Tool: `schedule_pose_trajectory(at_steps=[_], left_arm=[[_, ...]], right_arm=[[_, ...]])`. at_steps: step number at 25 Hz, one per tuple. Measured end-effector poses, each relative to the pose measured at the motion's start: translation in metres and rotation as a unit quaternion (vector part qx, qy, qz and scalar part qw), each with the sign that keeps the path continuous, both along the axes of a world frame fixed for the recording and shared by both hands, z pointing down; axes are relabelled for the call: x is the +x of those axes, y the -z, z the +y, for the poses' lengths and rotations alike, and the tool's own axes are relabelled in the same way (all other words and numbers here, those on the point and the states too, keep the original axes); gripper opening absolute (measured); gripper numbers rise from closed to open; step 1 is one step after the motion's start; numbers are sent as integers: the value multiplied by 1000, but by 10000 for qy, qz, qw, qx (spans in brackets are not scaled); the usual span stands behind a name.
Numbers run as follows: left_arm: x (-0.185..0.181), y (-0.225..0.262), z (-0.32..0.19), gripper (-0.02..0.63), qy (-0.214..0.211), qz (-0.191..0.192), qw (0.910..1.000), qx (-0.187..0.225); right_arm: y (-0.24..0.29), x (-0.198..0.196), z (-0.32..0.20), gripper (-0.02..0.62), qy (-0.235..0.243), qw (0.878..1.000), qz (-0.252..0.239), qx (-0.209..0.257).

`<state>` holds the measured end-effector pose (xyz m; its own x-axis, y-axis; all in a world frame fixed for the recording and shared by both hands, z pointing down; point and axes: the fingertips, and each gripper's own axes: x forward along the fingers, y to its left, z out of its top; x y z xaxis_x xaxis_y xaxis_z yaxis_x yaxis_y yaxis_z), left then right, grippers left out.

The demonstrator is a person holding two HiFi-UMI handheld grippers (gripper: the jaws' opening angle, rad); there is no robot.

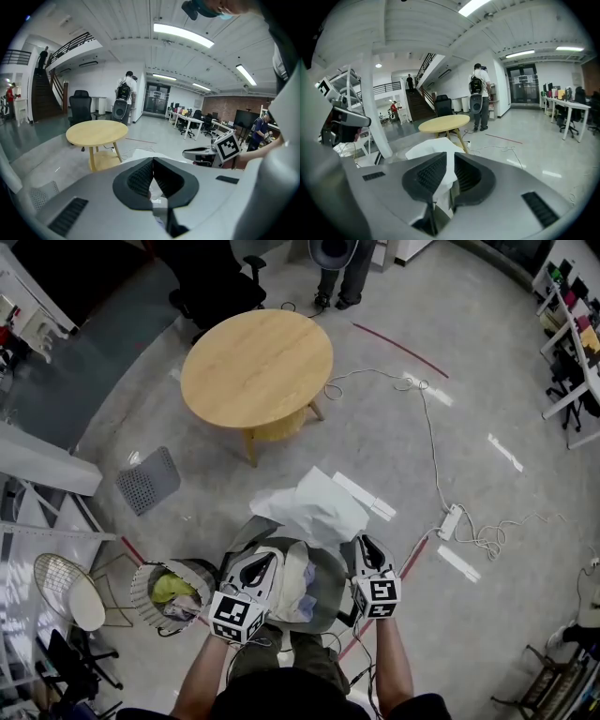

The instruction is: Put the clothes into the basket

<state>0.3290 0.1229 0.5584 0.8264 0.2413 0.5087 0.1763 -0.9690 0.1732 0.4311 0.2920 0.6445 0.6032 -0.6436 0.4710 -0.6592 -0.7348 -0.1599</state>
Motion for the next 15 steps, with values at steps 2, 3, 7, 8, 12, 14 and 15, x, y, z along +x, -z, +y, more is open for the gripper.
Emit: schedule_pose_trajectory(at_steps=[2,3,7,8,12,14,15], left_arm=[[0,-3,2,8,15,-43,10000,-16],[0,-5,2,8,22,-72,10000,-25],[0,-9,4,8,63,-147,9999,-30],[1,-10,4,8,66,-160,9998,-6],[3,-13,2,8,66,-235,9997,88],[3,-16,1,8,91,-295,9995,100],[2,-18,0,8,99,-323,9994,117]], right_arm=[[-9,4,-3,189,144,9997,-166,87],[-14,5,-5,215,188,9995,-227,100],[-37,14,-9,275,294,9989,-371,-56],[-43,16,-10,286,333,9985,-428,-114],[-69,19,-17,334,566,9957,-658,-339],[-77,20,-19,339,620,9946,-739,-382],[-80,20,-19,340,618,9945,-752,-388]])
